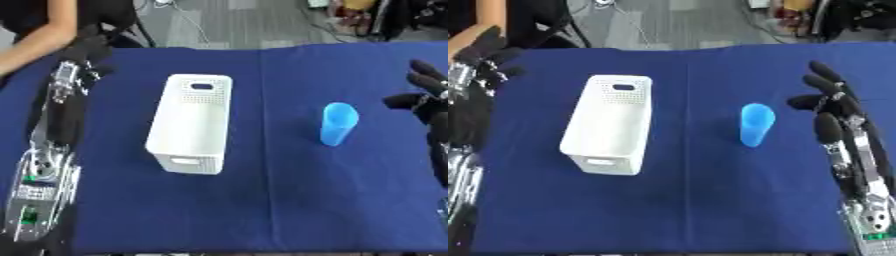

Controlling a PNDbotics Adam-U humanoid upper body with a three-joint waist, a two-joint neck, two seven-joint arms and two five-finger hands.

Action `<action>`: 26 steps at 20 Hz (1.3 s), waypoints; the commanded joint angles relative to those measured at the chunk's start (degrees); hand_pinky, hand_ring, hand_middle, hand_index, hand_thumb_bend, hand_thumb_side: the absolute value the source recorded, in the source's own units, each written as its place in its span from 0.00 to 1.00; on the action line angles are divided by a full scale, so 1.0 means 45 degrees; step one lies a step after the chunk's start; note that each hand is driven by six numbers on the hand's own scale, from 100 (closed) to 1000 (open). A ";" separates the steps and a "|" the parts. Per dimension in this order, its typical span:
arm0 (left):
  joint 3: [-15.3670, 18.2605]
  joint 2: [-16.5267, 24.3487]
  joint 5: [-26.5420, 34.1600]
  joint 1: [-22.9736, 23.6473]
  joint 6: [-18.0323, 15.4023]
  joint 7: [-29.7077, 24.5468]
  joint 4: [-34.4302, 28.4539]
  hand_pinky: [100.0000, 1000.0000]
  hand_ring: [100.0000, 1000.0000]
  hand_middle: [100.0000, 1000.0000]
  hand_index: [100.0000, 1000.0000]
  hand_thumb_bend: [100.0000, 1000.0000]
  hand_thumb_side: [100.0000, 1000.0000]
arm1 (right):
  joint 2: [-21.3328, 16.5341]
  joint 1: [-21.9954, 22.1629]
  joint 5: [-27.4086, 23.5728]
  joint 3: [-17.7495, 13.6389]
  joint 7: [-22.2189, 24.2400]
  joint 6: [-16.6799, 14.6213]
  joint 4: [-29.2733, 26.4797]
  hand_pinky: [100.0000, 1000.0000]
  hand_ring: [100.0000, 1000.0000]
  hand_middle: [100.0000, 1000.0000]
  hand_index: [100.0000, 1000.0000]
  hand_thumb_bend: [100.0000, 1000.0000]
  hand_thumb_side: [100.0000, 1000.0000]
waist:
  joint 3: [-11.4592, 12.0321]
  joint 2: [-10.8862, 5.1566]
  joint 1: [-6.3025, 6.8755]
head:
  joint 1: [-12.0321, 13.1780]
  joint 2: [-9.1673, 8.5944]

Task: Pick up objects on the table and place them in the box.

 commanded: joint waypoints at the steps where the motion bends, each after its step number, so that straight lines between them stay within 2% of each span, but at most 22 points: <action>1: 0.0115 0.0127 -0.0073 -0.0045 -0.0032 -0.0052 -0.0242 0.77 0.86 1.00 0.84 0.01 1.00 | -0.0422 -0.0120 0.1293 -0.0223 -0.0255 -0.0581 -0.0203 0.71 0.67 0.92 0.87 0.51 0.99 | 0.0023 -0.0157 -0.0031 | 0.0148 -0.0006; 7: 0.0115 0.0128 -0.0077 -0.0046 -0.0033 -0.0060 -0.0251 0.77 0.86 1.00 0.84 0.01 1.00 | -0.0415 -0.0107 0.2903 -0.0163 -0.0311 -0.0862 -0.0203 0.71 0.69 0.92 0.88 0.64 0.91 | 0.0039 -0.0149 -0.0034 | 0.0176 -0.0006; 8: 0.0114 0.0130 -0.0076 -0.0046 -0.0034 -0.0060 -0.0252 0.77 0.86 1.00 0.84 0.01 1.00 | -0.0459 -0.0117 0.3169 -0.0163 -0.0152 -0.0889 -0.0203 0.73 0.71 0.93 0.89 0.77 0.84 | 0.0039 -0.0151 -0.0036 | 0.0179 -0.0006; 10: 0.0110 0.0133 -0.0076 -0.0045 -0.0034 -0.0068 -0.0253 0.77 0.86 1.00 0.84 0.01 1.00 | -0.0579 -0.0134 0.3951 -0.0200 0.0534 -0.0938 -0.0203 0.75 0.74 0.93 0.90 0.90 0.68 | 0.0036 -0.0152 -0.0039 | 0.0182 -0.0006; 11: 0.0108 0.0134 -0.0077 -0.0044 -0.0035 -0.0072 -0.0253 0.77 0.86 1.00 0.84 0.01 1.00 | -0.0610 -0.0149 0.4387 -0.0232 0.0961 -0.0952 -0.0203 0.75 0.75 0.93 0.90 0.91 0.67 | 0.0037 -0.0153 -0.0039 | 0.0181 -0.0006; 12: 0.0109 0.0135 -0.0078 -0.0043 -0.0035 -0.0074 -0.0253 0.77 0.86 1.00 0.84 0.01 1.00 | -0.0660 -0.0153 0.4804 -0.0266 0.1372 -0.0954 -0.0203 0.73 0.74 0.93 0.88 0.97 0.62 | 0.0037 -0.0153 -0.0041 | 0.0185 -0.0006; 15: 0.0114 0.0137 -0.0079 -0.0043 -0.0035 -0.0074 -0.0252 0.77 0.86 1.00 0.84 0.01 1.00 | -0.0694 -0.0202 0.5620 -0.0356 0.1951 -0.0988 -0.0203 0.73 0.74 0.93 0.88 0.99 0.61 | 0.0038 -0.0150 -0.0036 | 0.0211 -0.0006; 20: 0.0107 0.0139 -0.0083 -0.0038 -0.0038 -0.0091 -0.0249 0.77 0.86 1.00 0.84 0.01 1.00 | -0.0769 -0.0239 0.6085 -0.0448 0.1801 -0.0978 -0.0203 0.73 0.75 0.92 0.88 1.00 0.63 | 0.0037 -0.0145 -0.0036 | 0.0139 -0.0006; 26: 0.0100 0.0147 -0.0091 -0.0043 -0.0043 -0.0118 -0.0245 0.77 0.86 1.00 0.84 0.01 1.00 | -0.0808 -0.0211 0.6316 -0.0493 0.1586 -0.0904 -0.0203 0.74 0.75 0.92 0.88 0.98 0.65 | 0.0041 -0.0134 -0.0045 | -0.0317 -0.0006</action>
